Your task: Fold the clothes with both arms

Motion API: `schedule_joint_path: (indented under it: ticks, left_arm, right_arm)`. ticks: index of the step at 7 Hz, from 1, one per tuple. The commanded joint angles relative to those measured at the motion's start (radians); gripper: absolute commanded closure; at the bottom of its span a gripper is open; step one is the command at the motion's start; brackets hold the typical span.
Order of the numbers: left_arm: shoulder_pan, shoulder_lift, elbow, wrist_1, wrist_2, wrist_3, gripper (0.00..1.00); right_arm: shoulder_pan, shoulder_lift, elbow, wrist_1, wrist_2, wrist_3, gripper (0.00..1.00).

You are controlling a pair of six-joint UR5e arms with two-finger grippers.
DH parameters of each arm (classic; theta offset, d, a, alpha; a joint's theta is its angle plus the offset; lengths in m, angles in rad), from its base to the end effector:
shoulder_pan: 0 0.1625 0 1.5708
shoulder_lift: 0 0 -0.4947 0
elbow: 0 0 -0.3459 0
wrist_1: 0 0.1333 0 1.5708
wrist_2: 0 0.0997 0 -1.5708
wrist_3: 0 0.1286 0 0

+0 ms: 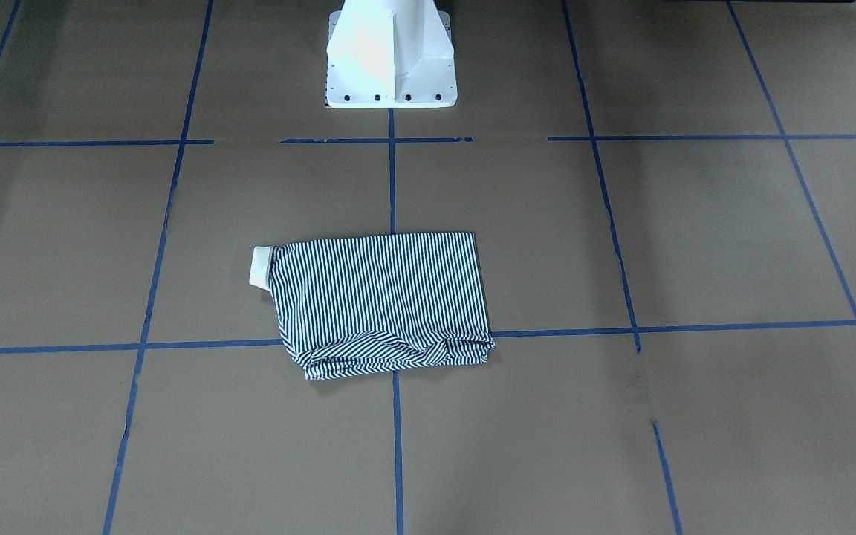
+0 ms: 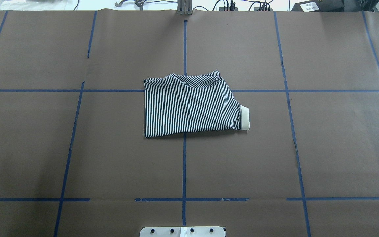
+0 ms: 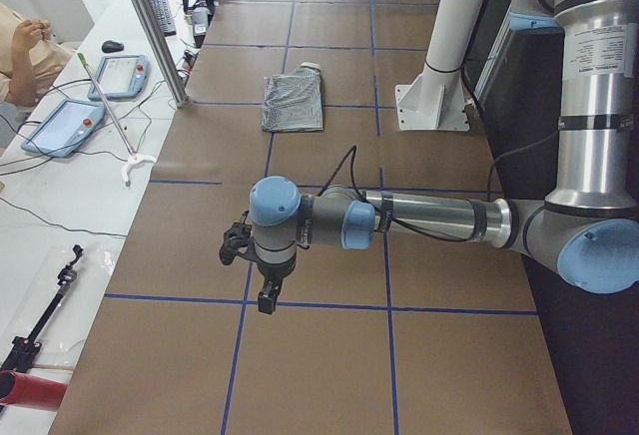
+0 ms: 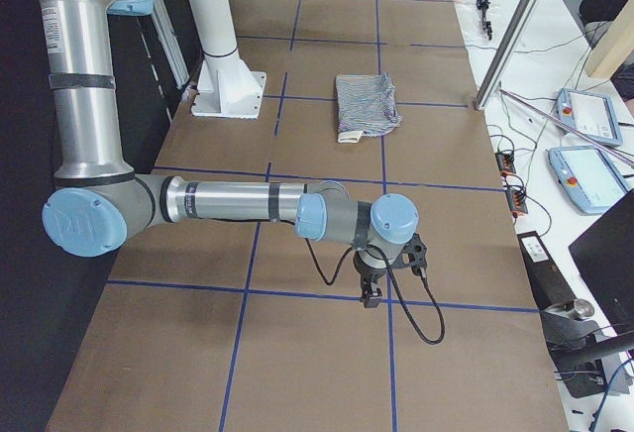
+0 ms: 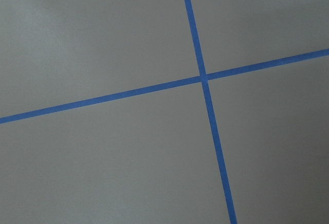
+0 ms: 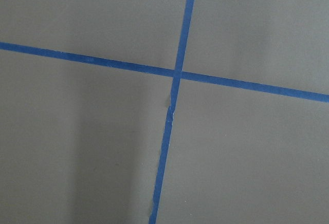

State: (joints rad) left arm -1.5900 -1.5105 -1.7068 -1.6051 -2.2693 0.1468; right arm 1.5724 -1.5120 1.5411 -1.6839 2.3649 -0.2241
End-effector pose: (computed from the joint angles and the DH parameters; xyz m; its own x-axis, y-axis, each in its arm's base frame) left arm -0.0588 -0.4240 0.7171 0.7616 0.2006 -0.6162 -0.0933 0.9749 0.2021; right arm 0.0423 -0.4665 0.7445 0.6837 -0.1620 0.7116 0.1542 0.9851 0.0761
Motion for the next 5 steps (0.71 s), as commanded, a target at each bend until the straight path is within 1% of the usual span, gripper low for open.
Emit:
schedule_joint_path:
  ticks: [1, 5]
  left_arm:
    - [0.001, 0.003, -0.011, 0.001, -0.004, 0.000, 0.00]
    - [0.001, 0.001, -0.016, -0.001, -0.010, 0.000, 0.00]
  right_arm:
    - [0.000, -0.004, -0.001, 0.055, -0.001, 0.014, 0.00]
    - [0.000, -0.005, 0.001, 0.055, 0.000, 0.019, 0.00]
